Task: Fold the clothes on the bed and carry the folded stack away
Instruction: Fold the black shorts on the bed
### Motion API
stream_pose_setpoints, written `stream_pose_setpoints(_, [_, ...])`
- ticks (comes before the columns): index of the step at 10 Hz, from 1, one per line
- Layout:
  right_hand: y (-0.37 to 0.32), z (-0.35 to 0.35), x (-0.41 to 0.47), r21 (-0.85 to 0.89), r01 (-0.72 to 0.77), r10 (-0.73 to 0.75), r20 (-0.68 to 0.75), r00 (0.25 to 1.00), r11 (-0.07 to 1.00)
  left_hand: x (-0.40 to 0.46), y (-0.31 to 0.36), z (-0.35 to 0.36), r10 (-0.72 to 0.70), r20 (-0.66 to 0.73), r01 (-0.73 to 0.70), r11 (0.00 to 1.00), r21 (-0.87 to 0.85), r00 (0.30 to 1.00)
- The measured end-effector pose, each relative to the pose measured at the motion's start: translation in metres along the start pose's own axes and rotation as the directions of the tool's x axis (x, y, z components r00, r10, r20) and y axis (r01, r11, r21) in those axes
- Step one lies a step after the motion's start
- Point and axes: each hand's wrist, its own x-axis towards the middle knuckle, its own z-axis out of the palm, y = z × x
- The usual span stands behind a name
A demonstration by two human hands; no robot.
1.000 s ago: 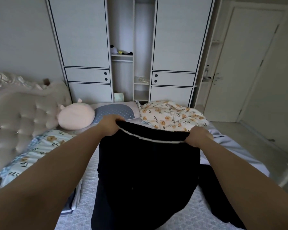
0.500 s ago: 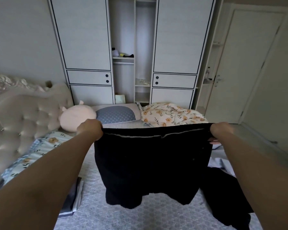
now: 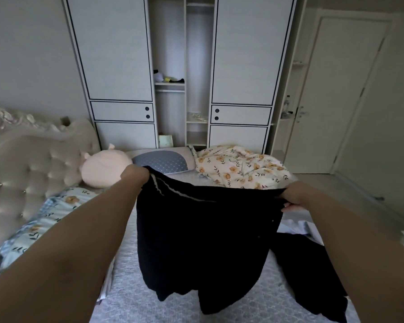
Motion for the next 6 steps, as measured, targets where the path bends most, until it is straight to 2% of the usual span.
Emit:
stream_pose_setpoints(1, [0.002, -0.004, 0.002, 0.022, -0.017, 0.018, -0.063, 0.998, 1.0, 0.007, -0.007, -0.007, 0.275, 0.114, -0.296, 0.845, 0.444, 0.955])
stream_pose_setpoints(2, [0.001, -0.005, 0.008, 0.205, -0.039, 0.066, -0.129, 0.989, 0.978, 0.005, -0.012, -0.018, 0.413, 0.081, -0.381, 0.725, 0.574, 0.907])
stream_pose_setpoints(3, [-0.001, -0.008, 0.014, 0.303, -0.003, 0.07, -0.21, 0.975, 0.953, 0.005, -0.014, -0.027, 0.365, 0.14, -0.363, 0.662, 0.656, 0.92])
stream_pose_setpoints(4, [-0.007, -0.009, 0.01, 0.386, -0.114, 0.166, -0.106, 0.98, 0.916, 0.004, -0.013, -0.027, 0.302, 0.147, -0.319, 0.667, 0.673, 0.942])
stream_pose_setpoints(6, [-0.008, -0.009, 0.019, 0.547, 0.005, 0.117, -0.188, 0.975, 0.837, 0.01, -0.031, -0.022, 0.143, 0.03, -0.141, 0.887, 0.439, 0.989])
